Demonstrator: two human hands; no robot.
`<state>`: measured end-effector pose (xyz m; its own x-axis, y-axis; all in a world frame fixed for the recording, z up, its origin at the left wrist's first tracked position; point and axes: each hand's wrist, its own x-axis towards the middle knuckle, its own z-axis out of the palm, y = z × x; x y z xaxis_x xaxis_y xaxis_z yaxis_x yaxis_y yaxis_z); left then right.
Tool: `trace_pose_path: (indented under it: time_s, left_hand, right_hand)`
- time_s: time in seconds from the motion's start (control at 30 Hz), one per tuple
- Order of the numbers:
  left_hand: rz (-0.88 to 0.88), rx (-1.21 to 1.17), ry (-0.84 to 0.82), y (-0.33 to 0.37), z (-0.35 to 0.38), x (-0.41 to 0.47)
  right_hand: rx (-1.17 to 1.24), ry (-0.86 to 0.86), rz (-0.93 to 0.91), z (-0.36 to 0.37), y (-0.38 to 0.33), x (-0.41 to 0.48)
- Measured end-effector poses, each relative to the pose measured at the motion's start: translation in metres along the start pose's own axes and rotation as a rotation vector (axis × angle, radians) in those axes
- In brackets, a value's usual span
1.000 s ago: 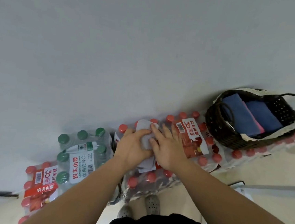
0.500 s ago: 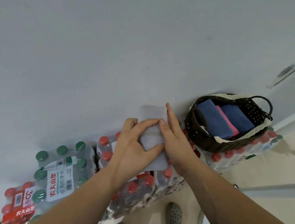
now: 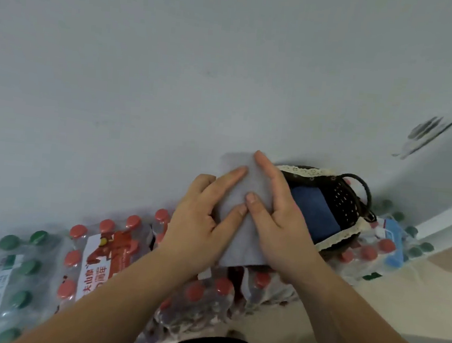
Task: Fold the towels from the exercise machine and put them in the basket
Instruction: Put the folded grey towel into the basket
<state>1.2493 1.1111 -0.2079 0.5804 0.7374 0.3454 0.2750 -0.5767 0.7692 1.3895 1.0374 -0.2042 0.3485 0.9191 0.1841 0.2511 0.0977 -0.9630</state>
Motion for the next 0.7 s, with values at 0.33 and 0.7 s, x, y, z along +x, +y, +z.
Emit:
trace_pose_path:
  time_s: [0.33,0.7]
  left_hand:
    - [-0.075,0.751,-0.553,0.01,0.074,0.037]
    - [-0.184,1.081,-0.808,-0.007,0.106,0.051]
  right_hand:
    - [-0.345,0.066,0.235,-0.149,0.054,0.052]
    - [-0.534,-0.303,0.224,-0.108,0.112,0.053]
